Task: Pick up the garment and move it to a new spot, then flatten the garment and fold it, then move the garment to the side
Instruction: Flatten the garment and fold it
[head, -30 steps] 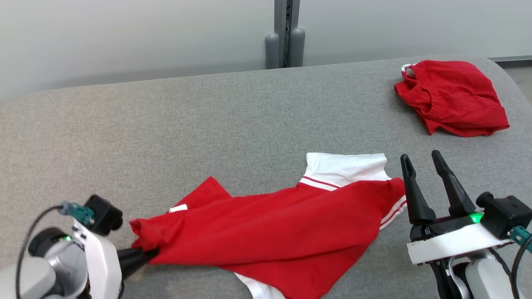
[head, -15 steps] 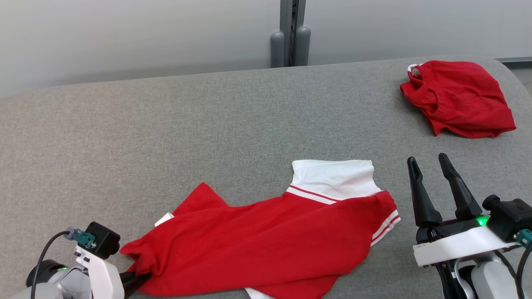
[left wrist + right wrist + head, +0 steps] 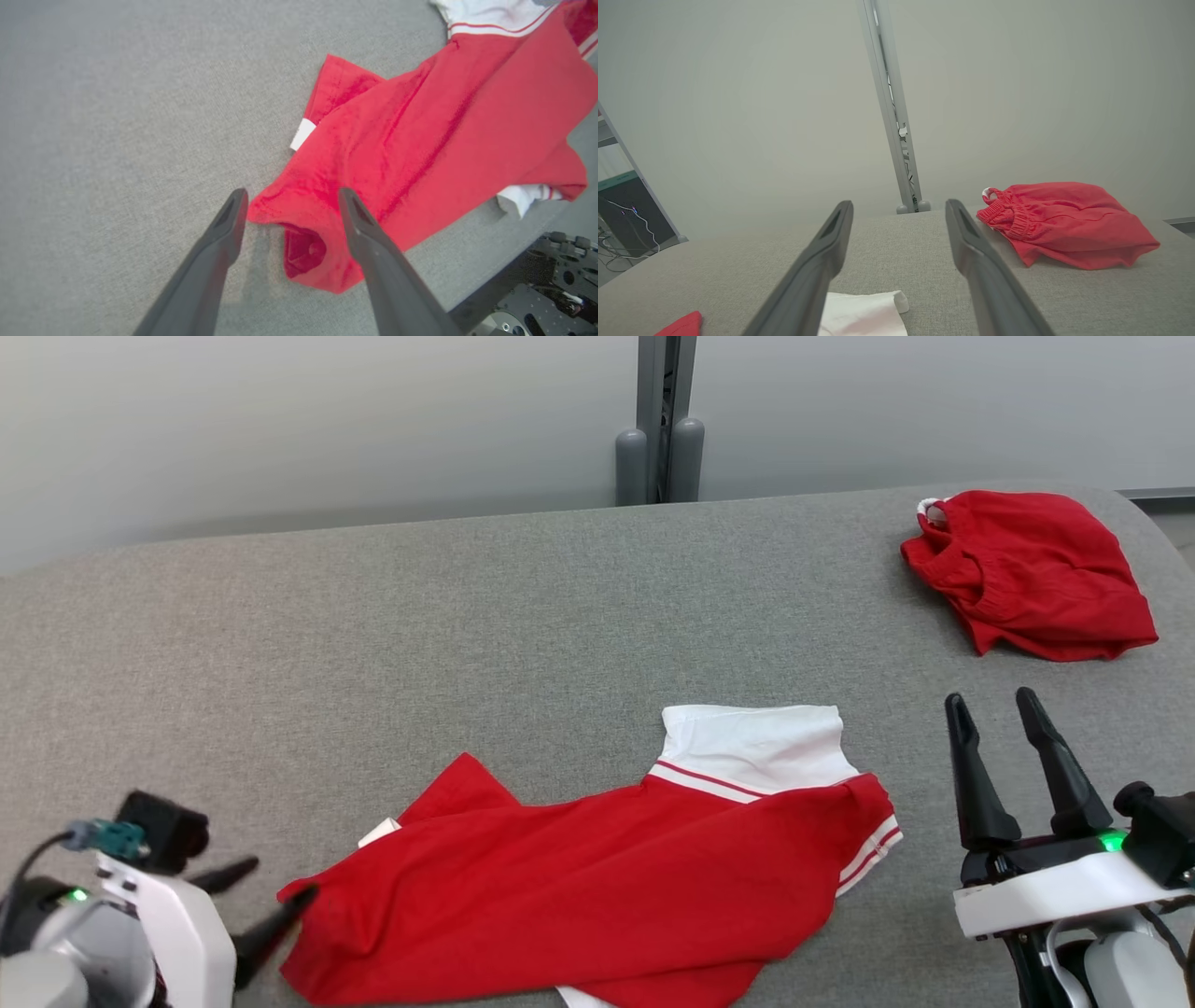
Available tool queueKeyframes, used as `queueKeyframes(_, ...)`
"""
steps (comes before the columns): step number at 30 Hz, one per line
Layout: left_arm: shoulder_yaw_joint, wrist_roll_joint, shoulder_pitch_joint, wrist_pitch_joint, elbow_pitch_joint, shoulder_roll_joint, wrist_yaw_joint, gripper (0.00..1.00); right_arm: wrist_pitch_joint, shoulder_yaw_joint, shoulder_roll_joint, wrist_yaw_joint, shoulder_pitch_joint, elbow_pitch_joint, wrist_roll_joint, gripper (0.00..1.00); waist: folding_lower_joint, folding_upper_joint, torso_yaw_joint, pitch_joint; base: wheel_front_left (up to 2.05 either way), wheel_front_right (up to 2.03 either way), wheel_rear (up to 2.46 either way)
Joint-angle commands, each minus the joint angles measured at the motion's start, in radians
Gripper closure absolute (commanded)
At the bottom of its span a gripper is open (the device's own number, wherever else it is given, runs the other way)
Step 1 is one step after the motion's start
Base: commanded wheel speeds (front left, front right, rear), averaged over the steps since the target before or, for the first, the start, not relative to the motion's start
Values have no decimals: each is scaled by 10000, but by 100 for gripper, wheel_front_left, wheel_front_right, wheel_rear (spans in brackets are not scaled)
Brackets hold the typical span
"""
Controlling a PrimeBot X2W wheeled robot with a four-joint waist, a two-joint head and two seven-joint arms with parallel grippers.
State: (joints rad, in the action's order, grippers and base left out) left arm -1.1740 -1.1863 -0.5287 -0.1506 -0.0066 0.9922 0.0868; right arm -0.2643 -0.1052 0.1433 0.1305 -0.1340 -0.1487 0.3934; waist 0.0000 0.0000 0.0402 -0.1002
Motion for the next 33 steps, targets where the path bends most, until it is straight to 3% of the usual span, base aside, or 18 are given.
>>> queueKeyframes(1,172,145,-215,143,-220,189,258,0,3,63,75,7,81,24,-62,0,0,0,-16,3,0,0,0)
queueKeyframes(6,628,501,-151,979,-1090,488,1383,0,3,210,76,5,166,53,-87,0,0,0,-42,88,0,0,0)
queueKeyframes(10,976,353,234,1754,-1153,138,2506,0,3,240,42,7,165,71,-129,0,0,0,-69,138,0,0,0)
queueKeyframes(20,2010,416,1203,4007,-208,-1924,4332,0,3,135,151,5,158,21,-156,0,0,0,-206,316,0,0,0)
queueKeyframes(25,3699,1921,1856,4157,-52,-3199,4420,0,3,-89,288,7,284,-41,-196,0,0,0,-353,474,0,0,0)
queueKeyframes(29,5041,3364,2855,4158,50,-4115,4015,0,3,-178,315,7,331,-76,-148,0,0,0,-392,577,0,0,0)
queueKeyframes(33,5694,3983,3563,4158,348,-4688,3616,0,3,-261,217,5,437,-170,-57,0,0,0,-407,743,0,0,0)
